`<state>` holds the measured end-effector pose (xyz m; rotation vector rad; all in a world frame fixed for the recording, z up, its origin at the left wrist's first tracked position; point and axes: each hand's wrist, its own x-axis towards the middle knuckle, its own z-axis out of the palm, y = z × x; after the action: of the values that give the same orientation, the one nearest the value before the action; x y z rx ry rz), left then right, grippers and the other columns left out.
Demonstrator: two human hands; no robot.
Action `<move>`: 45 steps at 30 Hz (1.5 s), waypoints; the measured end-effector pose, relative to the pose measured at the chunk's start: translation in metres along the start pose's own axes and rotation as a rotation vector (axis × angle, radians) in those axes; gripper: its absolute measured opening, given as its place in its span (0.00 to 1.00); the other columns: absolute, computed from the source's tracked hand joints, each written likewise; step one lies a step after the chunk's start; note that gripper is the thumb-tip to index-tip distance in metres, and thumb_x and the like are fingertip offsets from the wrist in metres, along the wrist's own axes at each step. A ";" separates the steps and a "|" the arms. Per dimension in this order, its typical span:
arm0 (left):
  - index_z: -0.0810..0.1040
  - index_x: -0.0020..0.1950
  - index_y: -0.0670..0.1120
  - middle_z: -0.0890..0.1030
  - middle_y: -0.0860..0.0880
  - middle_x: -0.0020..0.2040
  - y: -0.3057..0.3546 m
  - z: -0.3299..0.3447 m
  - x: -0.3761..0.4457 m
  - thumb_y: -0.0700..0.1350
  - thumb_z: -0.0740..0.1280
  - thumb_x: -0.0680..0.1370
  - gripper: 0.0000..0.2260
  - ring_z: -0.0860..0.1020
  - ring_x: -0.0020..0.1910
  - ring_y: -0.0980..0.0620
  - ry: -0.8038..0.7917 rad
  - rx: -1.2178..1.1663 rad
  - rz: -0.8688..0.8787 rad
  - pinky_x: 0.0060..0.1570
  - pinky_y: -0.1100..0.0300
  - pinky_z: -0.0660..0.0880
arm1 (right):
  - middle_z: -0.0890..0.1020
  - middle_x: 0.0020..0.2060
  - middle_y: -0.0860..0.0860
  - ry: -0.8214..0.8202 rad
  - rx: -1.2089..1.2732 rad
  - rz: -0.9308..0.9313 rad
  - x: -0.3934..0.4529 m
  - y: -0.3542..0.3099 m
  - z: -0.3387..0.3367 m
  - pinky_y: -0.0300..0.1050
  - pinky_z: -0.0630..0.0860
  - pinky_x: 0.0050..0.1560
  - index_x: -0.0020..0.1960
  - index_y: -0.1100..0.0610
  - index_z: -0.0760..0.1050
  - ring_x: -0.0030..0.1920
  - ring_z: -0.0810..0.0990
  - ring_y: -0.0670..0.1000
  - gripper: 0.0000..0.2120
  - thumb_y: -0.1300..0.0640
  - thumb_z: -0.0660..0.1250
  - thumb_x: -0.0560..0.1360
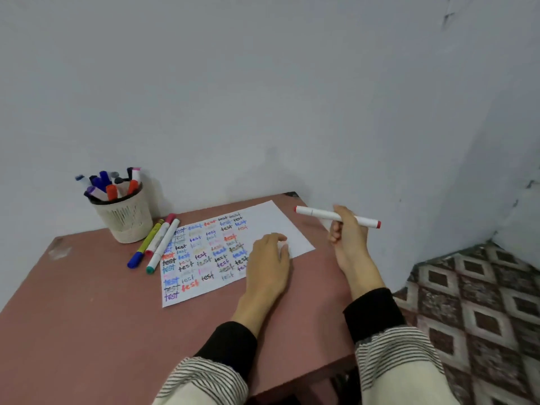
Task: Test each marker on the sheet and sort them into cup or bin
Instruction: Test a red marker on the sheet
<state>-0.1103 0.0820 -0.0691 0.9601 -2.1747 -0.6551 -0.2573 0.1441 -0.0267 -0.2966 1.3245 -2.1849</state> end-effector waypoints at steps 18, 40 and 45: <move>0.56 0.78 0.45 0.54 0.47 0.79 0.044 0.052 -0.005 0.55 0.46 0.83 0.26 0.50 0.78 0.45 -0.284 0.452 0.015 0.74 0.40 0.46 | 0.84 0.38 0.52 0.482 -0.634 0.142 -0.002 0.074 -0.227 0.46 0.75 0.44 0.41 0.59 0.80 0.43 0.81 0.56 0.10 0.52 0.67 0.71; 0.72 0.67 0.44 0.73 0.46 0.68 0.042 0.041 -0.004 0.52 0.54 0.82 0.19 0.67 0.70 0.44 -0.089 0.162 0.002 0.70 0.46 0.61 | 0.83 0.53 0.59 0.177 -0.809 -0.089 -0.011 -0.018 -0.127 0.55 0.79 0.56 0.54 0.65 0.80 0.50 0.82 0.56 0.12 0.60 0.60 0.80; 0.77 0.60 0.45 0.81 0.47 0.57 0.009 -0.007 0.008 0.46 0.58 0.82 0.12 0.76 0.57 0.45 0.109 0.156 0.003 0.61 0.48 0.68 | 0.82 0.53 0.49 -0.052 -0.891 -0.251 -0.019 -0.026 -0.037 0.27 0.69 0.46 0.60 0.57 0.80 0.52 0.78 0.45 0.14 0.60 0.59 0.79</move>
<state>-0.1133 0.0803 -0.0553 1.0472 -2.1538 -0.4257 -0.2673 0.1916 -0.0201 -0.8773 2.2591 -1.6042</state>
